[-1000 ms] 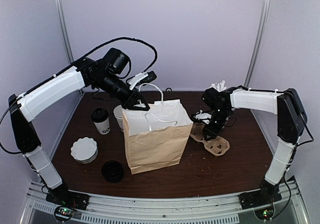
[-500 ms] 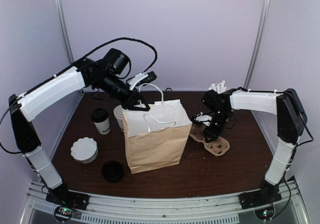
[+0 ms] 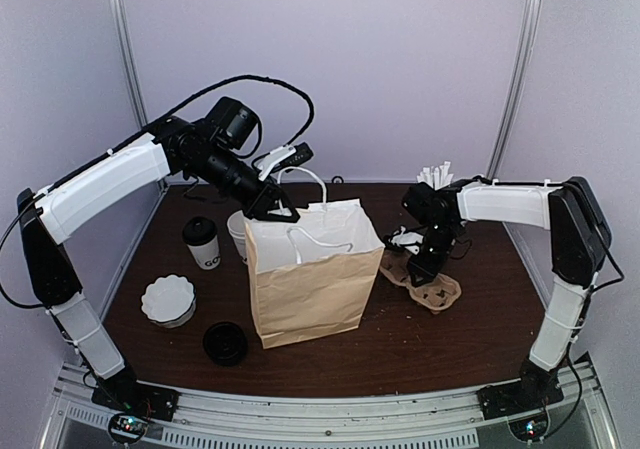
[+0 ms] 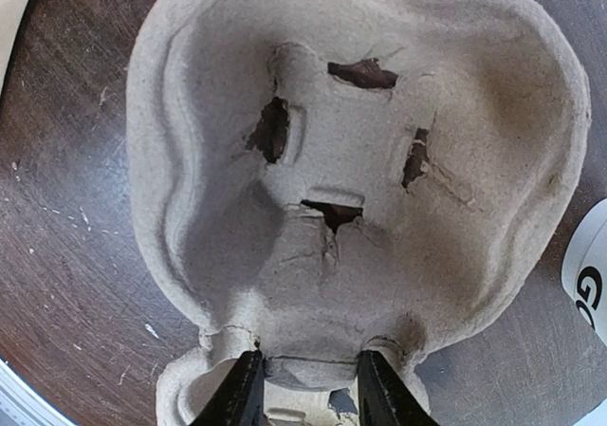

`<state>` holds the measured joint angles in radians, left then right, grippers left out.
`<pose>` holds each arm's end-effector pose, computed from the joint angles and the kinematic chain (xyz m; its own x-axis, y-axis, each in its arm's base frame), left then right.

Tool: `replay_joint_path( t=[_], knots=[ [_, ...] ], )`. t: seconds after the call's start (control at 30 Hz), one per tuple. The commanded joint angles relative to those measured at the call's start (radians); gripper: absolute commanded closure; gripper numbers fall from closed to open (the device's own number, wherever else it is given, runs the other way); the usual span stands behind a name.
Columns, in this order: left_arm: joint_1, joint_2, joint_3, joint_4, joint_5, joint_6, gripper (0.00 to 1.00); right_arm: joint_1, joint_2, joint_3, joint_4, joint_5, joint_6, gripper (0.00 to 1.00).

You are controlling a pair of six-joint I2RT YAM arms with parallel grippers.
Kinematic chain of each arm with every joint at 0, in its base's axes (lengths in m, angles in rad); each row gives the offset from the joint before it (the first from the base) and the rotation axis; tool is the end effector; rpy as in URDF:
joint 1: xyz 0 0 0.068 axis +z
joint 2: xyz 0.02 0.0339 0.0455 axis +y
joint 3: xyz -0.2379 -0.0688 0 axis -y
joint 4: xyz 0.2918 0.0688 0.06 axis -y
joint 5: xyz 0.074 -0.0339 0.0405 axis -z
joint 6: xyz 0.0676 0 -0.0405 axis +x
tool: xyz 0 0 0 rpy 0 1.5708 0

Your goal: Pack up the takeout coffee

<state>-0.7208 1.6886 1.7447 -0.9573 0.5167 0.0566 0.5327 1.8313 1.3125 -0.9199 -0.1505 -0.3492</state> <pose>0.2923 -0.3012 0.3219 -0.5426 0.5422 -0.6416 0.8362 0.4208 -0.3516 0.3248 0.2032 0.1112 -0.6248 -0.7610 -0.1746 -0.7800 0.6186 0.0946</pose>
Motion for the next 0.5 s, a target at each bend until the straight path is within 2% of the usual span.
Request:
replay_joint_path(
  t=[0.0,0.3,0.47],
  knots=[
    [0.006,-0.027,-0.007,0.042,0.019,-0.006,1.00,0.010,0.013,0.017,-0.016,0.022,0.016,0.65],
    [0.006,-0.029,-0.006,0.039,0.022,-0.003,1.00,0.027,-0.075,-0.011,-0.002,0.073,0.022,0.57],
    [0.007,-0.024,-0.005,0.037,0.025,-0.003,1.00,0.029,-0.070,-0.025,0.001,0.070,0.025,0.57]
  ],
)
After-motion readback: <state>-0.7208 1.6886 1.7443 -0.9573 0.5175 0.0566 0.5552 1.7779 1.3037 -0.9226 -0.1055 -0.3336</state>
